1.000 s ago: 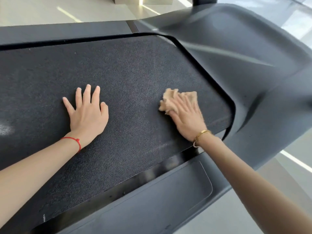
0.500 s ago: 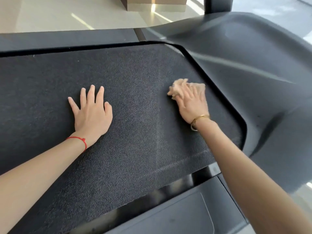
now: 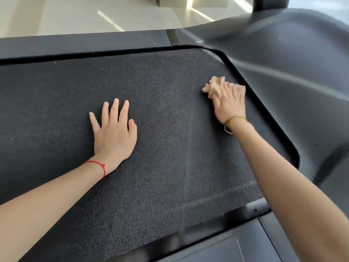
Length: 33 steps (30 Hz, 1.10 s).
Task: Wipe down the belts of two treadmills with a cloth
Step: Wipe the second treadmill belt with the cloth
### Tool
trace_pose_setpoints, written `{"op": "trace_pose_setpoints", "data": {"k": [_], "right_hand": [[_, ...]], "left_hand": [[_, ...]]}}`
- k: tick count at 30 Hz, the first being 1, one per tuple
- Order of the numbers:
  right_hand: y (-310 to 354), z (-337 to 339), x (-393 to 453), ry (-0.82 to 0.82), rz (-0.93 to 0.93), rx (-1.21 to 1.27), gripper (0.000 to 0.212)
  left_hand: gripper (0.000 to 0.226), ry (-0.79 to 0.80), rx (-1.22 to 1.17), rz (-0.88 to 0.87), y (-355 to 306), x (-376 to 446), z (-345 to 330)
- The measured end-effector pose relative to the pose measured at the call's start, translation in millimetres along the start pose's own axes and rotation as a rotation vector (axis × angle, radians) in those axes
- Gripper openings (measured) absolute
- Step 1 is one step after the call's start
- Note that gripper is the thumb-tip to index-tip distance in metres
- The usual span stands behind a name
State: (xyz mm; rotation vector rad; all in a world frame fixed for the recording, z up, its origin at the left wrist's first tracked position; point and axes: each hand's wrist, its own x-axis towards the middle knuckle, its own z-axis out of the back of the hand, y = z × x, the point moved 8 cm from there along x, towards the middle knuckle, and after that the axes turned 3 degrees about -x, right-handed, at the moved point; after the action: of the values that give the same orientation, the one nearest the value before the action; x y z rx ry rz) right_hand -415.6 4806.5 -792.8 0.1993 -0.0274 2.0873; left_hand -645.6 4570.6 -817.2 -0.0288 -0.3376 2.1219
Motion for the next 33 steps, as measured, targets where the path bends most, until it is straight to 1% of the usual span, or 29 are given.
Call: {"op": "trace_pose_setpoints", "data": {"k": [1,2,3,5,7,8,9,11,12,14,16,18,20,21,22,24,26,28,30,32,33], "right_hand": [[-4.2,-8.1,9.7,0.043,-0.071,0.017,0.055],[5.2,-10.7,18.2,0.059,-0.095,0.002,0.054],[24.0,-9.6,26.3,0.044,-0.071,-0.047,0.054],[83.1,3.4,34.9,-0.030,0.076,-0.159,0.050],[146.9,2.7,22.9,-0.060,0.325,-0.161,0.046],[171.7,-5.8,10.9,-0.022,0.438,-0.104,0.046],[186.5,-15.8,-0.3,0.048,0.500,-0.025,0.049],[187.4,-23.2,-8.1,0.176,0.526,0.122,0.053],[180.2,-21.6,-3.7,0.171,0.532,0.143,0.053],[158.3,-15.0,21.0,0.056,0.511,0.062,0.050],[129.9,-16.9,63.7,0.023,0.389,-0.020,0.054],[107.8,-31.2,106.9,0.086,0.243,-0.004,0.056],[106.4,-45.4,142.6,0.132,0.155,0.013,0.060],[115.6,-49.6,155.1,0.144,0.144,0.012,0.063],[131.2,-52.5,164.3,0.147,0.155,0.006,0.065],[177.3,-52.5,167.7,0.139,0.237,-0.020,0.063],[227.3,-51.1,152.9,0.125,0.367,0.010,0.060],[257.4,-49.8,133.4,0.138,0.516,0.049,0.058],[251.6,-53.5,132.8,0.185,0.598,0.078,0.057],[223.2,-51.9,149.7,0.130,0.606,0.017,0.059],[200.9,-51.0,162.8,0.086,0.565,-0.036,0.060]], "left_hand": [[0.058,0.003,0.006,0.002,-0.1,0.2,-0.3],[0.061,0.007,0.011,0.006,-0.1,0.3,-0.4],[0.064,0.013,0.014,0.008,-0.3,0.2,-0.5],[0.067,0.015,0.027,0.005,-1.2,0.2,-1.4],[0.067,0.014,0.036,0.001,-1.4,0.4,-2.1],[0.067,0.016,0.036,0.000,-1.4,0.5,-2.4],[0.067,0.019,0.040,0.001,-1.1,0.8,-2.6],[0.067,0.029,0.056,0.003,-0.1,1.0,-3.6],[0.067,0.034,0.058,0.004,0.2,1.0,-3.9],[0.067,0.036,0.060,0.004,-0.6,0.7,-2.9],[0.066,0.036,0.066,-0.005,-2.7,0.4,-2.4],[0.066,0.035,0.074,-0.005,-4.0,0.9,-1.7],[0.065,0.040,0.085,-0.004,-4.7,1.4,-1.9],[0.065,0.042,0.091,-0.004,-4.9,1.3,-1.7],[0.065,0.041,0.096,-0.003,-5.2,1.0,-1.4],[0.064,0.042,0.107,0.000,-5.9,1.3,-0.8],[0.064,0.049,0.121,0.006,-5.4,1.7,-1.0],[0.064,0.054,0.131,0.008,-4.3,1.3,-1.5],[0.064,0.054,0.136,0.005,-3.5,0.7,-1.7],[0.064,0.054,0.139,0.002,-3.7,1.2,-0.8],[0.064,0.056,0.139,-0.001,-3.9,1.2,-1.1]]}}
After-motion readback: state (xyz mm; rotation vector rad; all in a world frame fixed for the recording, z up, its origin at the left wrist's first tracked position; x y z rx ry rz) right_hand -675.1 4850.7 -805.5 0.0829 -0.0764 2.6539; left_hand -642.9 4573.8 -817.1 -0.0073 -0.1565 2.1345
